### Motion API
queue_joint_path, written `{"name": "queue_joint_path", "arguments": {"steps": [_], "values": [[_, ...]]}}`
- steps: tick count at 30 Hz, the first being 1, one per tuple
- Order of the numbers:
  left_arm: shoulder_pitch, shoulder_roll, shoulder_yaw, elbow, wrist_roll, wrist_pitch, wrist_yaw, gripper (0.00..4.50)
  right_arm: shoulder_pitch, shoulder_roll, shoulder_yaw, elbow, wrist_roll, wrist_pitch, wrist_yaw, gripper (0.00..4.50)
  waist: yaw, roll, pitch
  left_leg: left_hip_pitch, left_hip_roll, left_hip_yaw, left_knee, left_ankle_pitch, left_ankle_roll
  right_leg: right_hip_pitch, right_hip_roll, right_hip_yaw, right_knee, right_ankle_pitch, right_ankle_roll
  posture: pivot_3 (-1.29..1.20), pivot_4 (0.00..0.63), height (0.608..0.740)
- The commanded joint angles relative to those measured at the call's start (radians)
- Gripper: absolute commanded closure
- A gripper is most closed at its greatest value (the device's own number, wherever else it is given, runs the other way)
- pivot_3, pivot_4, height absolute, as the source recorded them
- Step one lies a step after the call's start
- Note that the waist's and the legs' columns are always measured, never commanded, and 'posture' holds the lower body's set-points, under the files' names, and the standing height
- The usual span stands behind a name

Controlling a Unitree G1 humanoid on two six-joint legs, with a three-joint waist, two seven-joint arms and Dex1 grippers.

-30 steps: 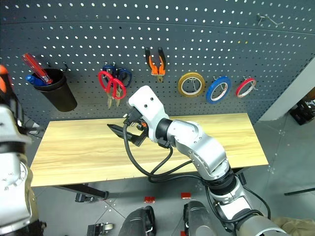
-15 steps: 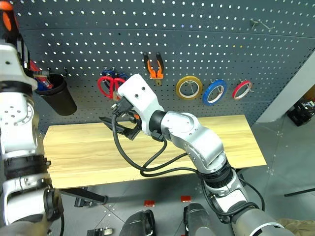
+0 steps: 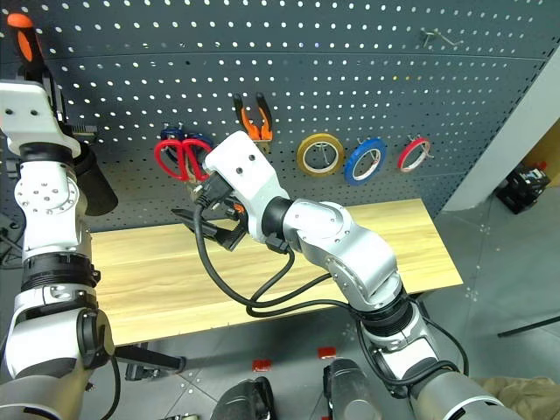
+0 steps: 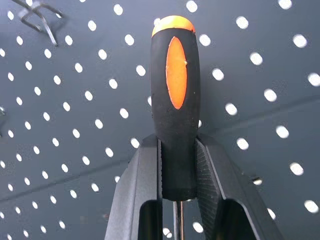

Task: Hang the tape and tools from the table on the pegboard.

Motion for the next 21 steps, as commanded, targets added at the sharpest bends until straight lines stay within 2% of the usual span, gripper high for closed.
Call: {"name": "queue_joint_path", "arguments": {"steps": [1, 10, 13, 14, 17, 21], "values": [[0.016, -0.001, 0.024, -0.054, -0.029, -0.025, 0.027, 3.96, -0.015, 0.012, -0.016, -0.044, 0.008, -0.003, -0.011, 0.0, -0.008, 0.0, 0.0, 0.0, 0.0, 0.0, 0.0, 0.0, 0.0, 0.0, 0.0, 0.0, 0.001, 0.0, 0.0, -0.3, 0.117, 0.74], [0.093, -0.034, 0.068, -0.191, -0.068, -0.011, 0.091, 1.11, -0.01, 0.009, -0.013, -0.04, 0.009, -0.008, -0.016, 0.0, -0.019, 0.0, 0.0, 0.0, 0.0, -0.001, 0.007, 0.0, 0.0, 0.0, 0.0, 0.001, 0.008, 0.0, 0.0, -0.3, 0.12, 0.74], [0.124, -0.051, 0.046, -0.281, -0.067, 0.03, 0.076, 0.17, -0.008, 0.006, -0.011, -0.037, 0.005, -0.01, -0.017, 0.0, -0.019, 0.0, 0.0, 0.0, 0.001, -0.001, 0.011, 0.0, 0.0, 0.0, 0.0, 0.002, 0.012, 0.0, 0.0, -0.3, 0.119, 0.74], [0.138, -0.057, 0.03, -0.314, -0.063, 0.046, 0.06, 0.01, -0.006, 0.004, -0.01, -0.037, 0.003, -0.012, -0.018, 0.0, -0.02, 0.0, 0.0, 0.0, 0.001, -0.001, 0.012, 0.0, 0.001, 0.0, 0.0, 0.002, 0.013, 0.0, 0.0, -0.3, 0.119, 0.74], [0.21, -0.093, -0.014, -0.418, -0.094, 0.143, -0.015, 0.01, 0.001, -0.01, -0.004, -0.036, -0.006, -0.022, -0.015, 0.0, -0.018, 0.0, -0.001, 0.001, 0.001, -0.002, 0.014, 0.0, 0.001, 0.001, 0.0, 0.002, 0.014, 0.0, 0.0, -0.3, 0.115, 0.74], [0.344, -0.114, 0.0, -0.552, -0.129, 0.274, -0.059, 0.01, 0.03, -0.047, -0.001, -0.046, -0.014, -0.039, -0.004, 0.0, -0.025, 0.001, -0.004, 0.002, 0.001, -0.002, 0.014, 0.0, 0.001, 0.003, 0.0, 0.002, 0.014, 0.0, 0.0, -0.29, 0.111, 0.74]]}}
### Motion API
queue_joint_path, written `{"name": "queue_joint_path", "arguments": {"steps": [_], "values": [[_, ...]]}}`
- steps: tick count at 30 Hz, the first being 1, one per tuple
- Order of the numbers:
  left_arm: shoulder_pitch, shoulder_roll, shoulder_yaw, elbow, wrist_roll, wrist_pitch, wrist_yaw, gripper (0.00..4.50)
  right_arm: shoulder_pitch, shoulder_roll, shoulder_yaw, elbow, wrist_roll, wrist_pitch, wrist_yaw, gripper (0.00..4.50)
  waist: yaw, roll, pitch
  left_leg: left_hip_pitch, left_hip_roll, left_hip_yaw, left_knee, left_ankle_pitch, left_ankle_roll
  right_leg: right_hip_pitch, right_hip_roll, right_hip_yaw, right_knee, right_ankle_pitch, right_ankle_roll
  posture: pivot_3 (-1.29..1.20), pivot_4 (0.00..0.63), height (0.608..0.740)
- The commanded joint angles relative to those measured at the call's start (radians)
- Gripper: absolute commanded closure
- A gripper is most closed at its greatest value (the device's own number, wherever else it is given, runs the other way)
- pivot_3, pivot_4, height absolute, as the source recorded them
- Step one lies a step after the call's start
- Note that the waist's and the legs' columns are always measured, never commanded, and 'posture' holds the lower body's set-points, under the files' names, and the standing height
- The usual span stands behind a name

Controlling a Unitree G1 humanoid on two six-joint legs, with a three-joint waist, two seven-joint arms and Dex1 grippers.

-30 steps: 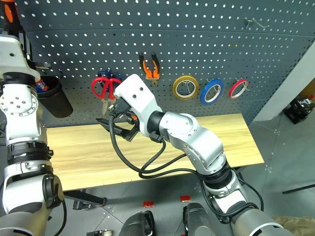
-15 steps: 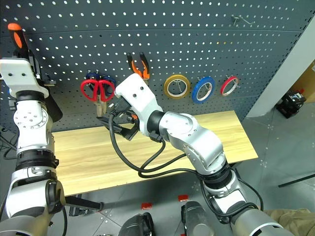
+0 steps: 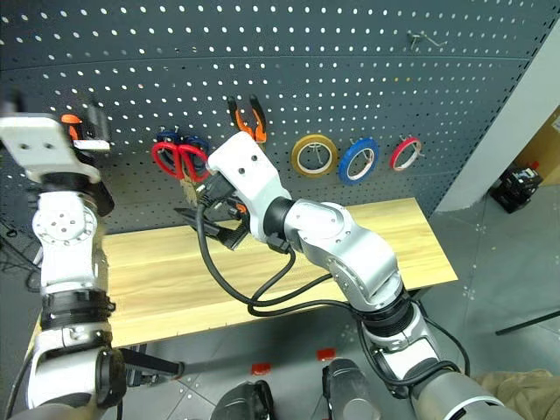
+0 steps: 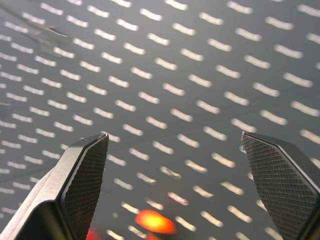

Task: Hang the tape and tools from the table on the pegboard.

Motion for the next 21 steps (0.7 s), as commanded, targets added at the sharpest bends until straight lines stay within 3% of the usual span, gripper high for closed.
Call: {"name": "queue_joint_path", "arguments": {"steps": [1, 7, 12, 14, 21], "values": [[0.104, -0.007, 0.029, -0.159, -0.043, 0.118, -0.038, 0.01, 0.031, -0.035, -0.006, -0.051, -0.011, -0.035, 0.012, 0.0, -0.007, 0.0, 0.0, 0.0, 0.0, 0.0, 0.0, 0.0, 0.0, 0.0, 0.0, 0.001, 0.0, 0.0, 0.0, -0.29, 0.111, 0.74], [0.313, -0.034, 0.05, -0.388, -0.13, 0.342, -0.1, 0.01, 0.129, -0.126, -0.016, -0.08, -0.025, -0.084, 0.035, 0.0, -0.007, 0.0, -0.002, 0.0, 0.0, -0.001, -0.001, 0.0, 0.0, 0.0, 0.0, 0.0, 0.0, 0.0, 0.0, -0.26, 0.099, 0.74], [0.382, -0.078, 0.055, -0.438, -0.209, 0.542, -0.115, 0.01, 0.264, -0.145, -0.046, -0.045, -0.089, -0.197, -0.027, 0.0, 0.007, 0.002, -0.019, 0.002, 0.0, -0.001, 0.0, -0.002, 0.003, 0.002, 0.0, 0.0, 0.0, 0.0, 0.0, -0.25, 0.084, 0.74], [0.404, -0.091, 0.048, -0.437, -0.167, 0.603, -0.067, 0.01, 0.327, -0.14, -0.07, -0.001, -0.12, -0.267, -0.065, 0.0, 0.012, 0.003, -0.028, 0.002, 0.0, -0.002, 0.0, -0.002, 0.004, 0.003, 0.0, -0.001, -0.001, 0.0, 0.0, -0.24, 0.079, 0.74], [0.478, -0.111, 0.004, -0.384, -0.095, 0.584, -0.07, 0.01, 0.434, -0.123, -0.124, 0.222, -0.219, -0.485, -0.149, 0.0, 0.022, 0.007, -0.058, 0.005, 0.0, -0.002, 0.0, -0.003, 0.003, 0.005, 0.001, 0.0, -0.001, 0.0, 0.0, -0.23, 0.042, 0.74]]}}
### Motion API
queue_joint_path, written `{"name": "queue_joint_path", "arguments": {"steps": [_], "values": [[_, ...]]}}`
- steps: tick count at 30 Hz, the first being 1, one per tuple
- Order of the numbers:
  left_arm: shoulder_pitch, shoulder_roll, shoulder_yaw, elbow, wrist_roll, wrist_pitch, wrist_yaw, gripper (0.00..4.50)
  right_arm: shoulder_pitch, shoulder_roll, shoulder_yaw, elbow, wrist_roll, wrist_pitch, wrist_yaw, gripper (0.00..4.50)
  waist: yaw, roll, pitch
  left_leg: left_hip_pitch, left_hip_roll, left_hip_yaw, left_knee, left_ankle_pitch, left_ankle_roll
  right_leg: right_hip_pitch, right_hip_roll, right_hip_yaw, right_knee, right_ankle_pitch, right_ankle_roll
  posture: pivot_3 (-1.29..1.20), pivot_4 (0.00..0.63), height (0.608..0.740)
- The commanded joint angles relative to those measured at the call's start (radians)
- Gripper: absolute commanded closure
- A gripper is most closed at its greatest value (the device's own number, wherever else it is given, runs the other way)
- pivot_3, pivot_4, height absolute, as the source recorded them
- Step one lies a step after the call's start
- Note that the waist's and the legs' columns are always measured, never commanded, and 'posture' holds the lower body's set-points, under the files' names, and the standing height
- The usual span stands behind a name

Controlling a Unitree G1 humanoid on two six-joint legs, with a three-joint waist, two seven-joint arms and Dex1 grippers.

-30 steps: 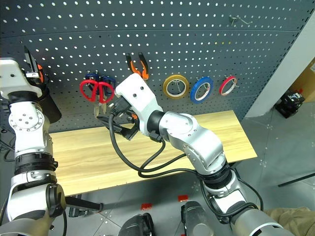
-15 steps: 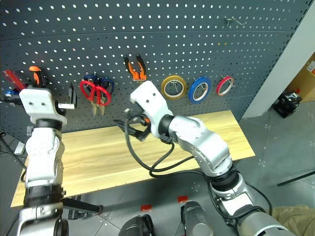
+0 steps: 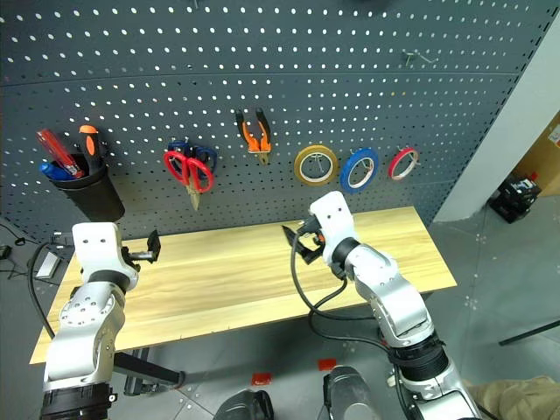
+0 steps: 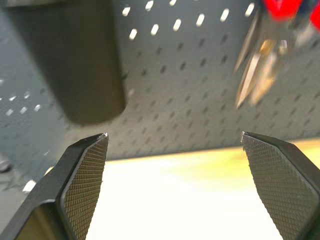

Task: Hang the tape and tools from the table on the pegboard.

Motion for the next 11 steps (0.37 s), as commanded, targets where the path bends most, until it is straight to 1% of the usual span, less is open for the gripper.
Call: {"name": "queue_joint_path", "arguments": {"steps": [1, 3, 5, 7, 11], "values": [[0.008, -0.004, -0.017, 0.004, 0.026, -0.044, -0.022, 0.01, 0.018, 0.018, -0.053, 0.095, -0.046, -0.152, -0.049, 0.0, 0.004, 0.003, -0.007, 0.0, 0.0, 0.0, 0.0, 0.0, 0.0, 0.0, 0.0, 0.0, 0.0, 0.0, 0.0, -0.23, 0.037, 0.74], [0.014, -0.015, -0.012, 0.01, 0.01, -0.083, -0.046, 0.01, 0.039, 0.019, -0.091, 0.178, -0.07, -0.256, -0.082, 0.0, 0.008, 0.004, -0.016, 0.001, 0.0, 0.0, 0.0, -0.001, -0.002, 0.001, 0.0, 0.0, 0.0, 0.0, 0.0, -0.22, 0.027, 0.74], [0.016, -0.038, 0.008, 0.017, -0.016, -0.068, -0.048, 0.01, 0.071, 0.017, -0.154, 0.261, -0.05, -0.356, -0.083, 0.0, 0.01, 0.004, -0.03, 0.001, 0.0, 0.0, 0.0, -0.001, -0.002, 0.002, 0.0, 0.0, -0.001, 0.0, 0.0, -0.21, 0.011, 0.74], [0.024, -0.051, 0.016, 0.02, -0.029, -0.066, -0.061, 0.01, 0.087, 0.007, -0.185, 0.327, -0.062, -0.435, -0.093, 0.0, 0.011, 0.005, -0.041, 0.001, -0.001, 0.0, 0.0, -0.001, -0.001, 0.003, 0.0, 0.0, -0.002, 0.0, 0.0, -0.2, 0.006, 0.74], [0.046, -0.06, 0.023, 0.023, -0.028, -0.077, -0.073, 0.01, 0.093, -0.01, -0.21, 0.429, -0.078, -0.516, -0.081, 0.0, 0.011, 0.006, -0.052, 0.004, 0.0, 0.0, 0.0, -0.002, -0.003, 0.005, 0.0, 0.0, -0.002, 0.0, 0.0, -0.18, 0.0, 0.74]]}}
